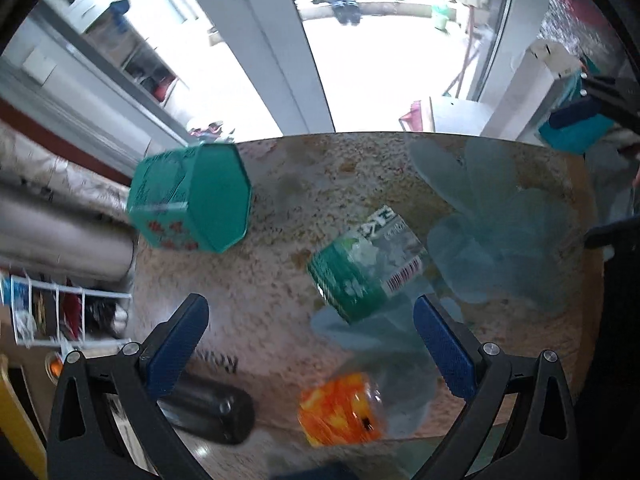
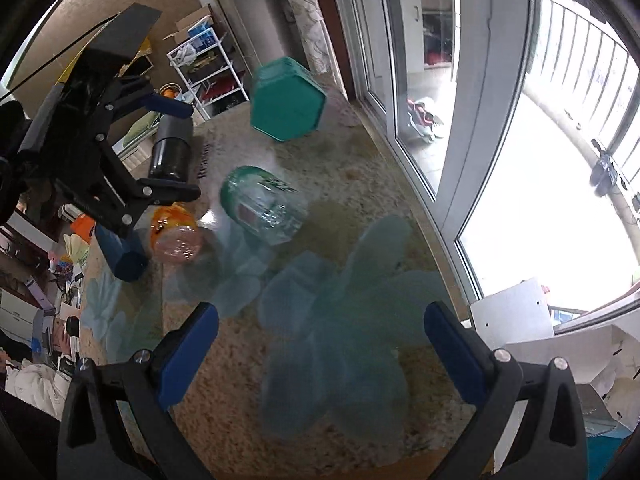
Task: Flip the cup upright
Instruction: 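Reach the left gripper to the clear green-labeled cup and close on it, then lift the clear cup with the left gripper and rotate it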
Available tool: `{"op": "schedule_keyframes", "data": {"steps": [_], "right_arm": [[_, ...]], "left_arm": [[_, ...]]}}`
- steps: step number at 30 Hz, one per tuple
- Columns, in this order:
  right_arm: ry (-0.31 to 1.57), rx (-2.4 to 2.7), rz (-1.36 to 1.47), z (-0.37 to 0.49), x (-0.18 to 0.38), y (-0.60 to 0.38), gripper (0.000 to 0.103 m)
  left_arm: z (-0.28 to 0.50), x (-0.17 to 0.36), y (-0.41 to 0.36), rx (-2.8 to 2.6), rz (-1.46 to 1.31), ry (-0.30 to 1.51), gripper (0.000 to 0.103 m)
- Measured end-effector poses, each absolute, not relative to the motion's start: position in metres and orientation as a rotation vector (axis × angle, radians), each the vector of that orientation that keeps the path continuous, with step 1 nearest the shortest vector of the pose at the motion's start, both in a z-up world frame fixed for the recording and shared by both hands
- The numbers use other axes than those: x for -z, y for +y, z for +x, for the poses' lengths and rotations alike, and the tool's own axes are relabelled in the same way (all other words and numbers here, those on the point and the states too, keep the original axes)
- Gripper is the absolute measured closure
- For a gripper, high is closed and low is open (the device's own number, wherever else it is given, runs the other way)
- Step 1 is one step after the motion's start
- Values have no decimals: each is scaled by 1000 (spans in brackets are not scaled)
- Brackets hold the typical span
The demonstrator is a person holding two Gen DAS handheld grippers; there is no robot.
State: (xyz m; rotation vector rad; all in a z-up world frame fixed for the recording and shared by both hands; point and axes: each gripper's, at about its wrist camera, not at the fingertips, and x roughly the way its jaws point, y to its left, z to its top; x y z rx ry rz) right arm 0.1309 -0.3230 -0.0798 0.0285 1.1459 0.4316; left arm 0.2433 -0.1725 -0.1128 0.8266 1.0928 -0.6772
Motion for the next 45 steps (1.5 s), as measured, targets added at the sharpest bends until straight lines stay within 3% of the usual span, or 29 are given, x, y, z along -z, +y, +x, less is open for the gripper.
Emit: {"op": "schedule_keyframes", "data": {"steps": [12, 22, 28, 34, 45], "right_arm": [[1196, -386, 84, 150, 99, -359, 0], [1228, -365, 114, 152, 109, -370, 0], [1230, -344, 132, 156, 113, -375, 0], [1234, -343, 136, 157, 113, -372, 0], [1233, -353, 127, 156, 114, -364, 0]], "left_arm": [[236, 170, -216, 940, 1190, 1077, 0], [256, 207, -238, 1055, 1257, 1132, 1], [267, 223, -239, 1061, 1179, 1248, 24], [283, 223, -229, 1012, 1003, 1322, 40], [307, 221, -207, 937, 875, 1386, 41]]}}
